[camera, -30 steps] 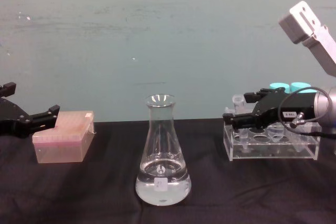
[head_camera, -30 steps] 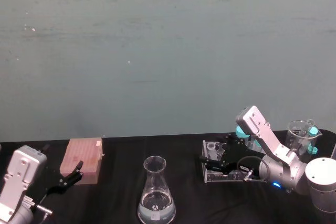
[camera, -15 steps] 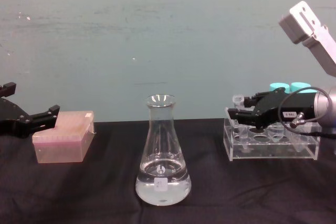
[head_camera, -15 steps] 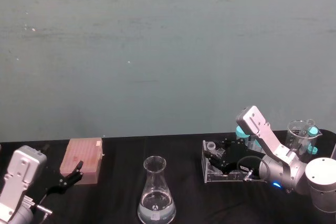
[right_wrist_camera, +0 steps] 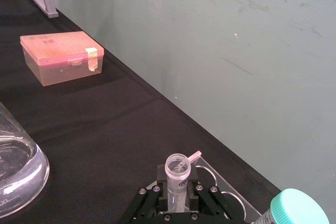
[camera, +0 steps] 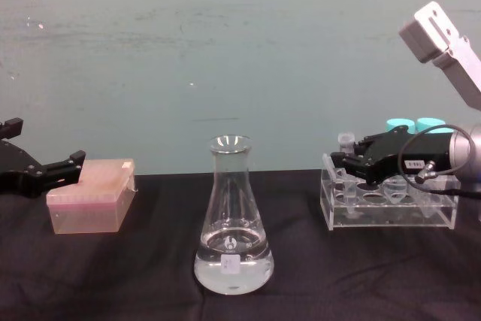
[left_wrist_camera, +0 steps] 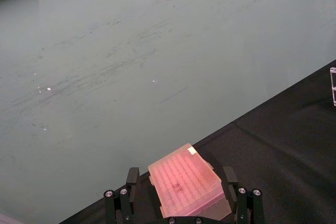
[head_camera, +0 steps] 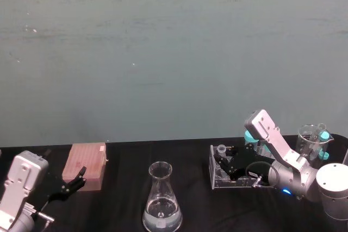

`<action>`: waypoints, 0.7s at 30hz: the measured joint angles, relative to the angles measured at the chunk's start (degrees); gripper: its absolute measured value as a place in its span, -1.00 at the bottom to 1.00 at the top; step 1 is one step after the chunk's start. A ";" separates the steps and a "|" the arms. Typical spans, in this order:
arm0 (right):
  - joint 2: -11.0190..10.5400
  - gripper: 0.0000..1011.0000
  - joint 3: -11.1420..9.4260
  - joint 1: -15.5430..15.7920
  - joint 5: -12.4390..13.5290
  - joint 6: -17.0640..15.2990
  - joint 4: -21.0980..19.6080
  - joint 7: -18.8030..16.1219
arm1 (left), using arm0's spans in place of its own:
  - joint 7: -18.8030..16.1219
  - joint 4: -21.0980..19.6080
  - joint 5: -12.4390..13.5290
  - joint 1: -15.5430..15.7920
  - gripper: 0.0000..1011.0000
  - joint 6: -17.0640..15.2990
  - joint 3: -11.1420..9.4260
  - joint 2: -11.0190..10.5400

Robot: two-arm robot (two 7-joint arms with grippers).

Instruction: Pour the liquid from the test tube into the beaker using one hand.

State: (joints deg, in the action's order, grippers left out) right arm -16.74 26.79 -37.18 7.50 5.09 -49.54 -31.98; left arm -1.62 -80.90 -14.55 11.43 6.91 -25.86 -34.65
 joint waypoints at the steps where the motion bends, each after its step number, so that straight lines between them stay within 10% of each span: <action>1: 0.00 -0.61 0.00 0.00 0.00 0.00 0.00 0.00 | 0.00 0.00 0.00 0.00 0.98 0.00 0.00 0.00; 21: -1.57 -0.61 -0.92 1.88 0.50 -0.06 -5.86 0.00 | 0.00 0.00 0.00 0.00 0.98 0.00 0.00 0.00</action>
State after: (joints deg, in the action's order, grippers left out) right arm -18.32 25.87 -35.30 7.99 5.03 -55.40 -31.98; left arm -1.62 -80.89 -14.55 11.43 6.91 -25.86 -34.65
